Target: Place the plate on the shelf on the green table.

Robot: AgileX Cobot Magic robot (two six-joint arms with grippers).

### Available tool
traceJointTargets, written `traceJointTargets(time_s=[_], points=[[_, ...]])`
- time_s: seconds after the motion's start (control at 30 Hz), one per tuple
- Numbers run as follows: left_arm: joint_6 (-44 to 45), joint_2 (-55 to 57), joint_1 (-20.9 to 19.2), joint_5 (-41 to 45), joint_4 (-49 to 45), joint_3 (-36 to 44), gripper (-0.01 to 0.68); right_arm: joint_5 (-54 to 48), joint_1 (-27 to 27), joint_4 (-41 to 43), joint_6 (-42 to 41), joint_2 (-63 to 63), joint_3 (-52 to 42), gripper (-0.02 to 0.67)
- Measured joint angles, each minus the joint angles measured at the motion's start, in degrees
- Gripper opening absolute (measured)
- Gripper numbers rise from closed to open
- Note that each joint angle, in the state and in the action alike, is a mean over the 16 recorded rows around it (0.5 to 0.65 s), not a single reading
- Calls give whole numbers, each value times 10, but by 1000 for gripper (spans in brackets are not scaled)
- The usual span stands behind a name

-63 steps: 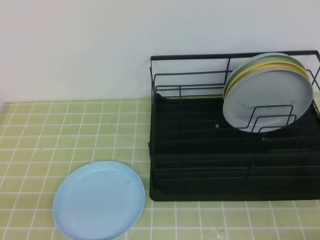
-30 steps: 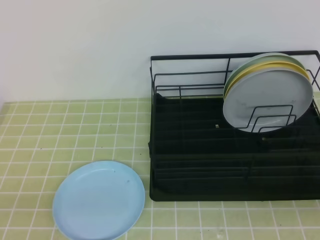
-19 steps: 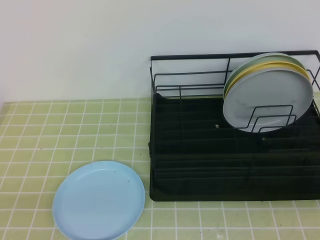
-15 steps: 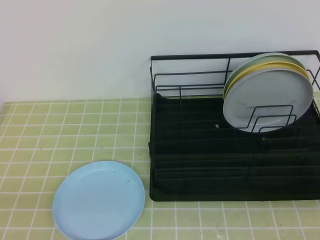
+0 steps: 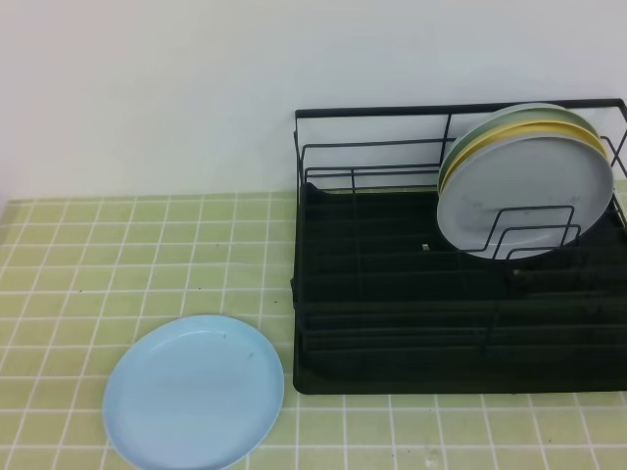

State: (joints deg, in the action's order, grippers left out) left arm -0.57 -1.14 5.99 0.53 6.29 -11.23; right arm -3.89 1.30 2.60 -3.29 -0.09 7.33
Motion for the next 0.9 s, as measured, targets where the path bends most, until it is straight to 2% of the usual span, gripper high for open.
traceJointTargets(time_s=[0.23,0.4,0.67,0.9], points=[[-32,3,0,19,0,2,-2,-102,0,-20,1,26,46,11],[-67,21,0,65,5,-11,-2,-172,0,-55,-4,80,78,11],[-104,111,0,190,37,-74,-2,-212,2,-127,-50,184,105,11],[-77,261,0,334,67,-173,-2,-200,4,-159,-96,224,106,11]])
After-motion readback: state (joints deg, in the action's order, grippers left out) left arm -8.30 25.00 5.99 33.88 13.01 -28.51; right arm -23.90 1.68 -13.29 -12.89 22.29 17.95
